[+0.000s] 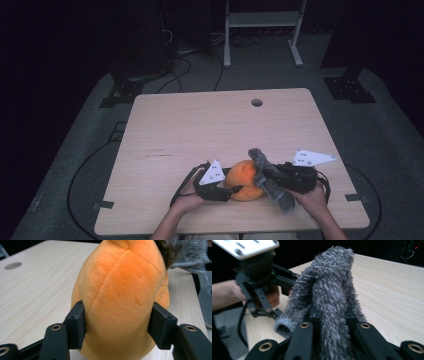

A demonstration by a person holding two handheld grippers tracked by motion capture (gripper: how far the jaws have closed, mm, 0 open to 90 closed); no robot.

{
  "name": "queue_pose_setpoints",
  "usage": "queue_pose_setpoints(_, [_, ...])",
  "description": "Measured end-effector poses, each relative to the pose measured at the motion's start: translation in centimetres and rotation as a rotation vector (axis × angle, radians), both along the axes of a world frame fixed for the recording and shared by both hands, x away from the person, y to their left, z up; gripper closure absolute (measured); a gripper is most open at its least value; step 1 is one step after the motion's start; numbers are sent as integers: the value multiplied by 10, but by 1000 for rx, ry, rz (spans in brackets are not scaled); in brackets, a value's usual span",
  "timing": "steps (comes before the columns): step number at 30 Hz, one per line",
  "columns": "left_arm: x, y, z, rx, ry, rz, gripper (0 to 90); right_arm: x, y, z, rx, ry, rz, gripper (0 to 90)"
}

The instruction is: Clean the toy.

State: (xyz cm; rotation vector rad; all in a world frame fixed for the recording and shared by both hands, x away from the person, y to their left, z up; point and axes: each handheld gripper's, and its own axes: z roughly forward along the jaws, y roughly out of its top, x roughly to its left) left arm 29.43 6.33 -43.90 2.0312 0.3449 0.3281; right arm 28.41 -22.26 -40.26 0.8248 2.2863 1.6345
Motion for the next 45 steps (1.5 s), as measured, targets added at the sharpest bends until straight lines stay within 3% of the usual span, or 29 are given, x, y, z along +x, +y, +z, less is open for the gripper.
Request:
queue_pose_setpoints(3, [-4,3,14,6,-30,13,411,4,0,-1,14,23,-15,756])
queue_pose_setpoints(5, [-7,7,25,5,-39,3,411,3,0,-2,25,16,-5,757])
queue_pose_setpoints(8, [-7,9,30,44,-33,21,411,6,1,-4,51,29,0,757])
queue_pose_setpoints(11, [-6,7,25,111,-22,53,410,11,6,-10,-32,62,-36,757])
queue_pose_setpoints(12, [-6,5,24,114,-26,53,409,11,7,-10,-28,63,-41,757])
queue_pose_setpoints(15, [-7,-1,22,128,-43,59,400,3,11,0,15,18,-11,757])
queue_pose_setpoints(17, [-8,-5,20,136,-51,55,391,-1,19,8,10,-18,15,756])
queue_pose_setpoints(20, [-7,-5,18,127,-37,66,377,-1,26,7,-45,-37,11,755])
queue_pose_setpoints(23, [-2,-1,14,83,-6,76,358,7,17,-4,-61,12,-36,757])
queue_pose_setpoints(26, [0,0,13,62,9,89,343,9,7,-9,-133,33,-103,759])
queue_pose_setpoints(28, [-2,-4,12,65,-6,80,338,4,6,-3,-71,15,-71,759])
queue_pose_setpoints(31, [-3,-10,11,70,-22,79,331,-2,19,9,-48,-42,-27,757])
queue_pose_setpoints(33, [-4,-10,11,68,-19,66,310,-1,27,7,-102,-48,-37,758])
queue_pose_setpoints(36, [0,-1,12,23,-4,36,212,3,23,-3,-70,3,-28,759])
queue_pose_setpoints(39, [8,4,11,-11,53,60,100,-1,20,-2,-78,-1,-25,758])
queue_pose_setpoints(40, [9,4,9,-4,77,56,96,-2,20,-2,-85,-3,-16,758])
queue_pose_setpoints(41, [9,4,9,-4,77,56,103,-2,20,-2,-85,-2,-10,758])
queue_pose_setpoints(42, [8,1,7,18,58,43,135,-1,19,-3,-83,-2,-10,758])
queue_pose_setpoints(45, [3,-4,9,11,46,37,189,3,9,-7,-79,17,-38,758])
